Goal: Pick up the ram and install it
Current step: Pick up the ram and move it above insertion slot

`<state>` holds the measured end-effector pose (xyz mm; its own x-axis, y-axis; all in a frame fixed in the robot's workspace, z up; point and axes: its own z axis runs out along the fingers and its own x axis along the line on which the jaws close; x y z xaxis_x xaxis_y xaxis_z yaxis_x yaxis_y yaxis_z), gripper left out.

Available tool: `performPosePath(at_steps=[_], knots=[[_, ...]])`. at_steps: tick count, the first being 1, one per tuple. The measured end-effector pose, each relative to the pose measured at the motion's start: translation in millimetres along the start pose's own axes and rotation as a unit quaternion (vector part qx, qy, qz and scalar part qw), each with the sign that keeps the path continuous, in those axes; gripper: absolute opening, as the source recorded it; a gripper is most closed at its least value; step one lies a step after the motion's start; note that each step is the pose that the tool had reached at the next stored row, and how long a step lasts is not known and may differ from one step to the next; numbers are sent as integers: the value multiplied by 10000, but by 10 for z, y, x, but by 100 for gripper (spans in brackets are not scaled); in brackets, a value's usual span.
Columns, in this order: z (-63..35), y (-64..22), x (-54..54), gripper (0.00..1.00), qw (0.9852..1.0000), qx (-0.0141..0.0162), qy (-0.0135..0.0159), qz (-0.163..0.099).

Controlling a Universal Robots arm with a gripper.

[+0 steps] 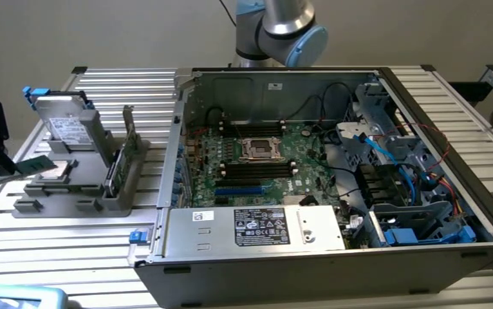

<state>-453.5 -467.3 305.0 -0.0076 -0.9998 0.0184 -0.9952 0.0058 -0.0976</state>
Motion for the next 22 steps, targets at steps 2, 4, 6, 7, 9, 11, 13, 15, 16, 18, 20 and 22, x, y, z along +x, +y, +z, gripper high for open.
performPosePath(at_steps=[2,4,6,7,9,11,13,15,16,18,20,22], knots=[[-91,-10,24,15,10000,-10,0,1],[-170,-21,44,15,10000,-18,-1,2],[-237,-45,58,15,10000,-21,-7,2],[-265,-66,65,15,10000,-21,-15,3],[-328,-113,82,15,10000,-22,-29,5],[-400,-161,102,15,10000,-24,-38,5],[-466,-213,122,15,10000,-27,-50,6],[-528,-269,143,15,10000,-32,-67,8],[-558,-297,153,15,10000,-35,-76,9],[-615,-355,172,15,9999,-39,-94,10],[-671,-414,190,15,9999,-43,-114,12],[-727,-472,208,15,9999,-47,-134,14]])
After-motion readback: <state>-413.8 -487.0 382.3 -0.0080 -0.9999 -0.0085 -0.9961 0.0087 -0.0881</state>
